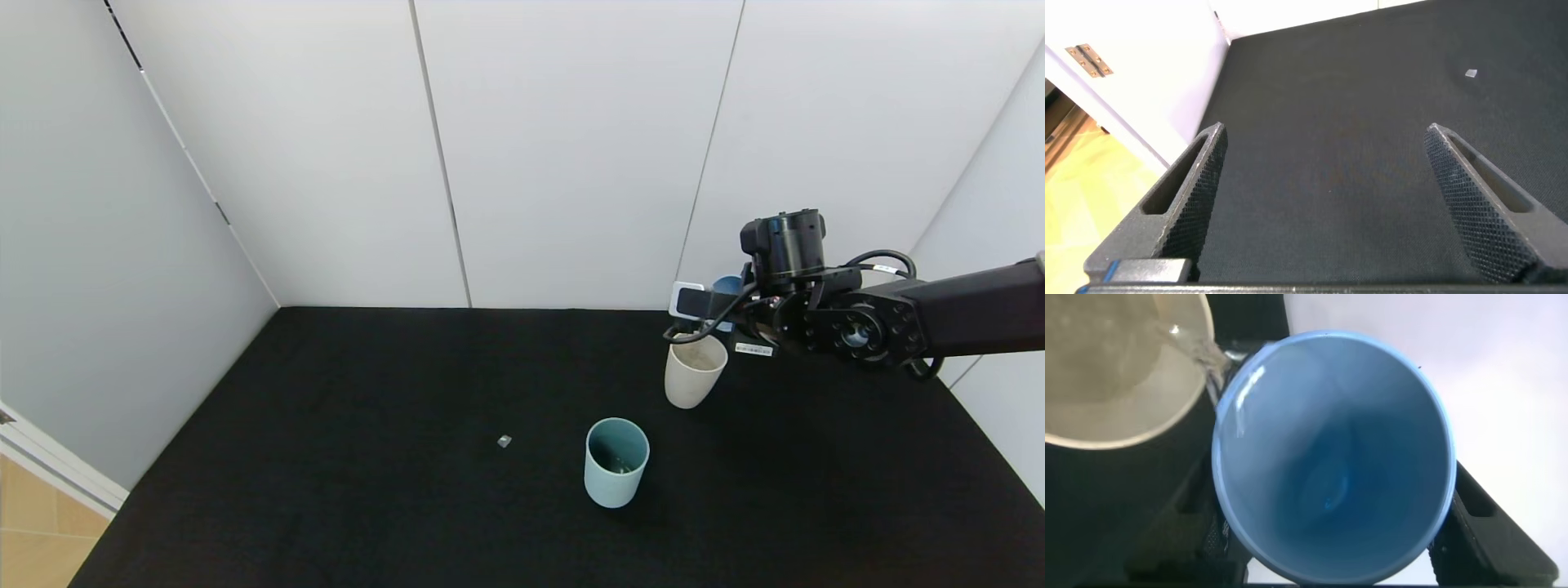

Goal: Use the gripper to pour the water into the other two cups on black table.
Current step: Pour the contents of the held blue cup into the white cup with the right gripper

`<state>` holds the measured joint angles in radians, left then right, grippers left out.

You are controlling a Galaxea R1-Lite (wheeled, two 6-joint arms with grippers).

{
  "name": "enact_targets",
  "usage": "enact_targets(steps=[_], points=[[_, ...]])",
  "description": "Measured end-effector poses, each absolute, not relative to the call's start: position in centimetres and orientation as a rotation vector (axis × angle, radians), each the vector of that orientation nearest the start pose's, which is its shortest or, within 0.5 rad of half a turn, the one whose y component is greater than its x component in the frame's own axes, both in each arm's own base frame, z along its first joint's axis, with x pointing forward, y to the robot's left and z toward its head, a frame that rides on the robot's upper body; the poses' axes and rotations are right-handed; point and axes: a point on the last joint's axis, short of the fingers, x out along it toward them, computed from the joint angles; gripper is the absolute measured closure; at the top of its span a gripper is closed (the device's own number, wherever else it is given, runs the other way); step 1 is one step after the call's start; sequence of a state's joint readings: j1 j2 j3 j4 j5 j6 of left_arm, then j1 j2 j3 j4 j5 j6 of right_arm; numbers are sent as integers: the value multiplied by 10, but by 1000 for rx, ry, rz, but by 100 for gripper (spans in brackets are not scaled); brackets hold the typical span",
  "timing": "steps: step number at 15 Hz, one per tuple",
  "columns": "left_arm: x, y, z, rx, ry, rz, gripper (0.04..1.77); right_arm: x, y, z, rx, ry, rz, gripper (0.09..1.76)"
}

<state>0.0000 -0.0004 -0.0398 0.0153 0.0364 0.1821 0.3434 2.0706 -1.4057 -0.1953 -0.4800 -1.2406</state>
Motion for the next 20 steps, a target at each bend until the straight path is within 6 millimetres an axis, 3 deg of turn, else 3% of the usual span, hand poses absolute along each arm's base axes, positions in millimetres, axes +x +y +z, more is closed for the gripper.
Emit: enact_targets(steps=[15, 20], points=[[-26, 1, 85, 182, -21, 39, 9, 396, 129, 164, -1409, 480, 169, 54], [-26, 1, 85, 182, -21, 39, 9, 390, 125, 166, -1234, 490, 132, 54]])
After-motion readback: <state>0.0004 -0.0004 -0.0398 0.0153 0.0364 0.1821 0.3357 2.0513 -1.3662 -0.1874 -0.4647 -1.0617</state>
